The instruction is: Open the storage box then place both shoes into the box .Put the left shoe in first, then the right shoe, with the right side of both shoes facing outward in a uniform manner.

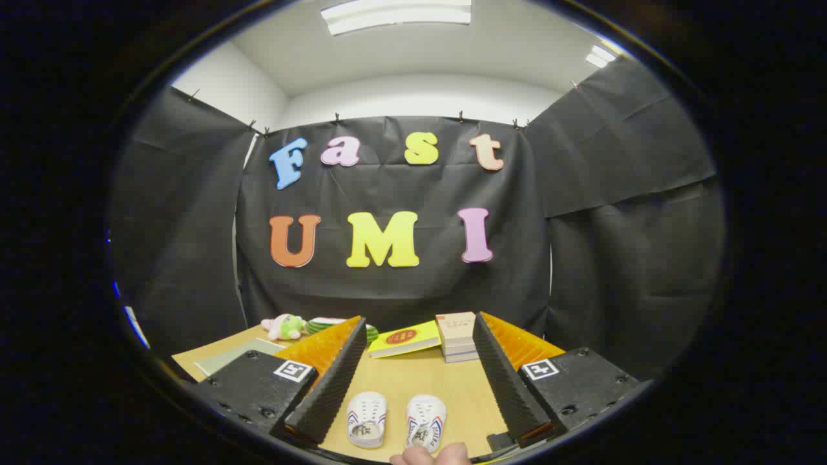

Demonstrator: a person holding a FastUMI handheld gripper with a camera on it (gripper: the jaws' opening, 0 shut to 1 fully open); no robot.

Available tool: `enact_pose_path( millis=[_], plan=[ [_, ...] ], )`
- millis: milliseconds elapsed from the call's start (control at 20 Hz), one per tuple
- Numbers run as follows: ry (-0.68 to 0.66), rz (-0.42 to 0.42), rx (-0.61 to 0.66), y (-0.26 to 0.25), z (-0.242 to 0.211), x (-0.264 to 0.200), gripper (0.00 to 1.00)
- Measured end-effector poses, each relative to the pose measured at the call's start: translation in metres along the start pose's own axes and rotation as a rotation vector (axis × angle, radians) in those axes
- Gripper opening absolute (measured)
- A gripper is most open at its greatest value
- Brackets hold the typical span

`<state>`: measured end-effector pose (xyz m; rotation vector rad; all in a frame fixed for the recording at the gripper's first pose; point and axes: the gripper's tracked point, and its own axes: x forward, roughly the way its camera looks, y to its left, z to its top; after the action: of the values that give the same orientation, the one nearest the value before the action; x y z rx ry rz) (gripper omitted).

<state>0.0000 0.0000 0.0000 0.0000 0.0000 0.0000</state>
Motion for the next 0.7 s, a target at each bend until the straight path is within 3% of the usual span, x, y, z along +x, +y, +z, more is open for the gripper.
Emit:
enact_pose_path(
  millis=[700],
  plan=[
    [0.014, 0.014, 0.003, 0.0016, -0.0032, -0.0022, 1.00]
  ],
)
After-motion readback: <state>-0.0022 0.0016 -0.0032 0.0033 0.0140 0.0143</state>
